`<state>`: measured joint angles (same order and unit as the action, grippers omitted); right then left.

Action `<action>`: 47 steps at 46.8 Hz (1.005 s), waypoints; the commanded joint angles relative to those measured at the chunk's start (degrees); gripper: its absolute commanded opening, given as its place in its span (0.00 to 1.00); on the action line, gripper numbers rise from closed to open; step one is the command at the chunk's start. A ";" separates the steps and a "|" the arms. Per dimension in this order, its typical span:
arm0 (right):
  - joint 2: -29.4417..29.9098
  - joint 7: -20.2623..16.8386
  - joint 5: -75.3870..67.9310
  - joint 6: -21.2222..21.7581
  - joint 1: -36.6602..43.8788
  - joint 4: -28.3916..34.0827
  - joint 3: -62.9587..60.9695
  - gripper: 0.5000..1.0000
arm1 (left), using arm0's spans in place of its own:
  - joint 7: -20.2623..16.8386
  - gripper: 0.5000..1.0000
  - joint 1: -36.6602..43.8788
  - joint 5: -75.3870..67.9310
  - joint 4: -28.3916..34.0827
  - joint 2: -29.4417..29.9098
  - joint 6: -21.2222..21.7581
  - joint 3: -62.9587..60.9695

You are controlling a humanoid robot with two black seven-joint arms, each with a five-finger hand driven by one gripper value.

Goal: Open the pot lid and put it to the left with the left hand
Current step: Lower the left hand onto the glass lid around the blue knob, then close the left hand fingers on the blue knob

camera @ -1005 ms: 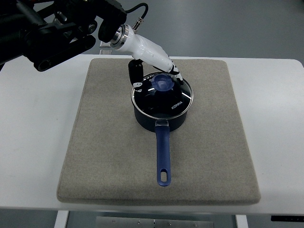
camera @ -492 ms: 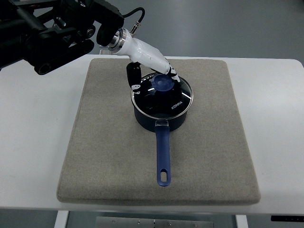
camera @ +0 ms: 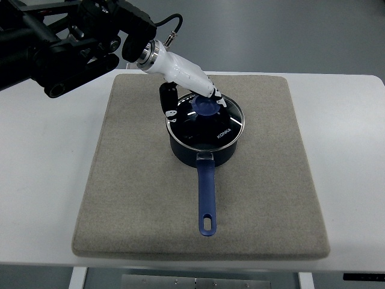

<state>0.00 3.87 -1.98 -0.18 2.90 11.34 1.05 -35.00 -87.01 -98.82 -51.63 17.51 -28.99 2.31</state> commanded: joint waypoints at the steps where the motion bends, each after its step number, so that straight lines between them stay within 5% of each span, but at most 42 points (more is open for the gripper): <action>1: 0.00 0.00 0.04 0.00 0.00 0.00 0.00 0.83 | 0.00 0.98 0.00 -0.06 0.47 -0.20 1.13 -0.11; 30: 0.00 0.00 0.04 0.00 0.00 0.00 0.00 0.83 | 0.00 0.94 0.00 -3.22 2.67 -3.19 4.47 0.07; 47: 0.00 0.00 0.04 0.00 0.00 0.00 0.00 0.83 | 0.00 0.66 0.00 -3.22 4.08 -3.10 6.49 -0.02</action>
<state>0.00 3.87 -1.94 -0.18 2.90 11.34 1.05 -35.00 -87.01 -102.13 -47.50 14.32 -22.51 2.32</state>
